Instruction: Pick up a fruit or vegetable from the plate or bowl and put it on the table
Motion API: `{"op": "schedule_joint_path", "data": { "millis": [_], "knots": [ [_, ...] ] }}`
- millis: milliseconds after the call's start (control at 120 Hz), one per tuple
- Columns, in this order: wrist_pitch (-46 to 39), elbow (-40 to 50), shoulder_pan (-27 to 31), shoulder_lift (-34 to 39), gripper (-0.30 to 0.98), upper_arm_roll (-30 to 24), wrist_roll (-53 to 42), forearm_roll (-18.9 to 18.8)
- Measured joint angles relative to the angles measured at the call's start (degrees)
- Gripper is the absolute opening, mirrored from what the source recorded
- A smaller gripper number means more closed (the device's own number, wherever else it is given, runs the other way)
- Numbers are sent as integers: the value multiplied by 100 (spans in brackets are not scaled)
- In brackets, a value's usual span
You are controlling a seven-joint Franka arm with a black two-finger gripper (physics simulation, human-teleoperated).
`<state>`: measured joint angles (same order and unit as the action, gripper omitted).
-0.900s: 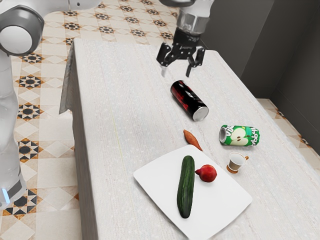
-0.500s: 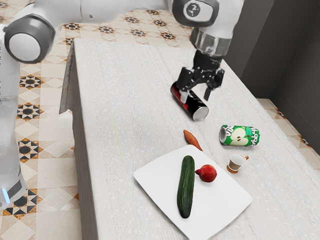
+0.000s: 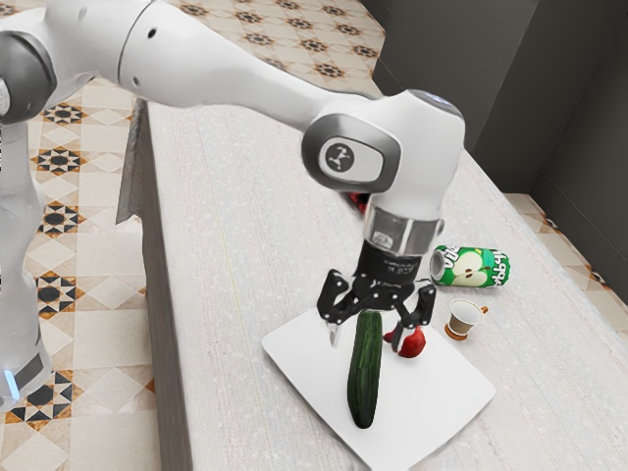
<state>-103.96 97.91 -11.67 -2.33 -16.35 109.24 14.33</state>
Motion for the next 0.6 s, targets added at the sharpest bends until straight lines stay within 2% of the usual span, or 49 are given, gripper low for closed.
{"op": "schedule_joint_path", "data": {
  "millis": [192, 317, 600],
  "knots": [
    [-232, 90, 1140, -23, 68, 79, -505, 117],
    [-302, 336, 1607, 164, 68, 64, -884, 126],
    [-416, 504, 2249, 313, 68, -6, -2621, -390]
  ]
}}
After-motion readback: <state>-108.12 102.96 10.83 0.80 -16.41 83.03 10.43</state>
